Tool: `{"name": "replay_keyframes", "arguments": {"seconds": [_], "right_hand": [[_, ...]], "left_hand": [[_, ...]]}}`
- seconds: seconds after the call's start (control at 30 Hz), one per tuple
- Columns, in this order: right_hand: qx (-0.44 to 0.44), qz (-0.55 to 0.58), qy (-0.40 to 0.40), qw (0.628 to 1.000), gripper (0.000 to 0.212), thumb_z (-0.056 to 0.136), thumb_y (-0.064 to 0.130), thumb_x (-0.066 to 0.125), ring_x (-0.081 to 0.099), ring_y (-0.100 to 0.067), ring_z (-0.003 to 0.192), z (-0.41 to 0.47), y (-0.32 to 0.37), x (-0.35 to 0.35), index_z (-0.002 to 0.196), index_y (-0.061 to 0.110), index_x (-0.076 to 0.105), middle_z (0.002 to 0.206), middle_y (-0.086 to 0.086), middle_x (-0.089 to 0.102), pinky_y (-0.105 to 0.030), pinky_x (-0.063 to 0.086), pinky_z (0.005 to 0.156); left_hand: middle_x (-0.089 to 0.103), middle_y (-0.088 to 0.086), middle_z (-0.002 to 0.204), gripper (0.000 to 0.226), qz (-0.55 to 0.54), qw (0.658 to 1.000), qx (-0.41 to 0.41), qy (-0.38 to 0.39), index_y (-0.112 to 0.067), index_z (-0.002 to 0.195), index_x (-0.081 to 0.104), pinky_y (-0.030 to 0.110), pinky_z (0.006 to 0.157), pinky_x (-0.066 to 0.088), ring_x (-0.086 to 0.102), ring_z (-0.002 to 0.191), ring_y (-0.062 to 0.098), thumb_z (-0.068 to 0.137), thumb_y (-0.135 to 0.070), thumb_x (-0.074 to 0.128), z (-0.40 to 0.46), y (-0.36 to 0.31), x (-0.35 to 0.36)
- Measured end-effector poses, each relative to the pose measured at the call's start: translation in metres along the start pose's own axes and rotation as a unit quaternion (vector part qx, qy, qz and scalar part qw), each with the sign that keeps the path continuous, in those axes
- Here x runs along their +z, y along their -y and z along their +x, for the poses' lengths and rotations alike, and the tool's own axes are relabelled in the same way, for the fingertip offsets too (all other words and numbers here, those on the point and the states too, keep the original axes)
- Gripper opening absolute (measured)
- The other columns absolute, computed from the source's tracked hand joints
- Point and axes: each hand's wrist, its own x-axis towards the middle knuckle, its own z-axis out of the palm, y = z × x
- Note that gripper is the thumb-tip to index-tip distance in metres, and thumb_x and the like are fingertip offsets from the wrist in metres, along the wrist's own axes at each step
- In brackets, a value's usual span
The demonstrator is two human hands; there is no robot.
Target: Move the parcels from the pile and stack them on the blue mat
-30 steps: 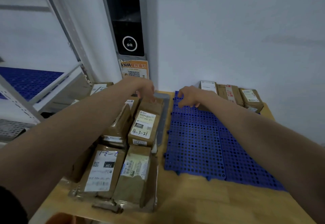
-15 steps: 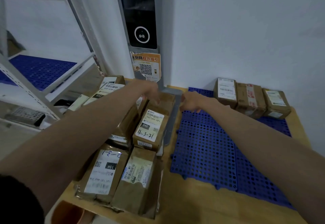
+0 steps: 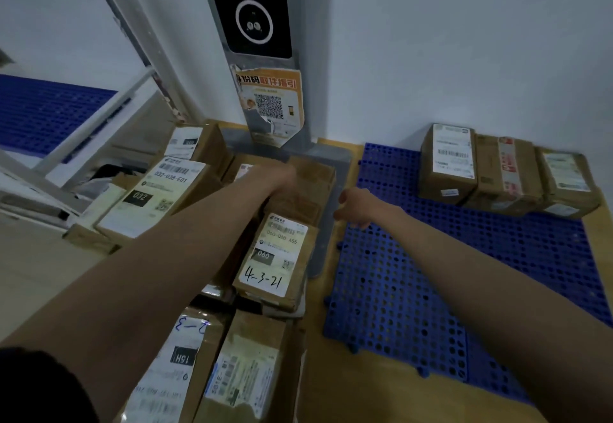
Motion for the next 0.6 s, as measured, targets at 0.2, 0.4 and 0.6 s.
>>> {"name": "replay_keyframes", "arguments": {"seconds": [0.2, 0.4, 0.6], "right_hand": [[0.019, 0.061, 0.006, 0.998, 0.033, 0.099, 0.019, 0.05, 0.07, -0.038, 0.079, 0.055, -0.003, 0.021, 0.122, -0.005, 0.055, 0.096, -0.022, 0.066, -0.048, 0.06, 0.073], [0.094, 0.145, 0.048, 0.984, 0.033, 0.1, 0.028, 0.052, 0.068, -0.028, 0.075, 0.094, 0.002, 0.048, 0.123, 0.004, 0.051, 0.114, -0.019, 0.066, -0.038, 0.06, 0.053], [0.116, 0.252, 0.065, 0.958, 0.064, 0.097, 0.026, 0.055, 0.065, -0.038, 0.1, 0.11, 0.003, 0.067, 0.148, 0.008, 0.019, 0.134, -0.023, 0.051, -0.048, 0.06, 0.071]], "left_hand": [[0.059, 0.013, 0.127, 0.053, -0.014, 0.999, -0.013, 0.032, -0.01, 0.127, 0.058, 0.044, 0.096, 0.051, 0.059, 0.112, 0.032, 0.08, -0.025, 0.077, 0.041, 0.002, 0.019], [0.063, 0.013, 0.115, 0.045, -0.024, 0.997, -0.046, 0.059, -0.008, 0.115, 0.062, 0.041, 0.085, 0.057, 0.063, 0.097, 0.031, 0.077, -0.023, 0.08, 0.068, 0.007, 0.031], [0.061, 0.013, 0.117, 0.052, -0.041, 0.994, -0.066, 0.075, -0.007, 0.119, 0.059, 0.042, 0.09, 0.054, 0.062, 0.102, 0.031, 0.076, -0.025, 0.081, 0.084, 0.01, 0.034]]}}
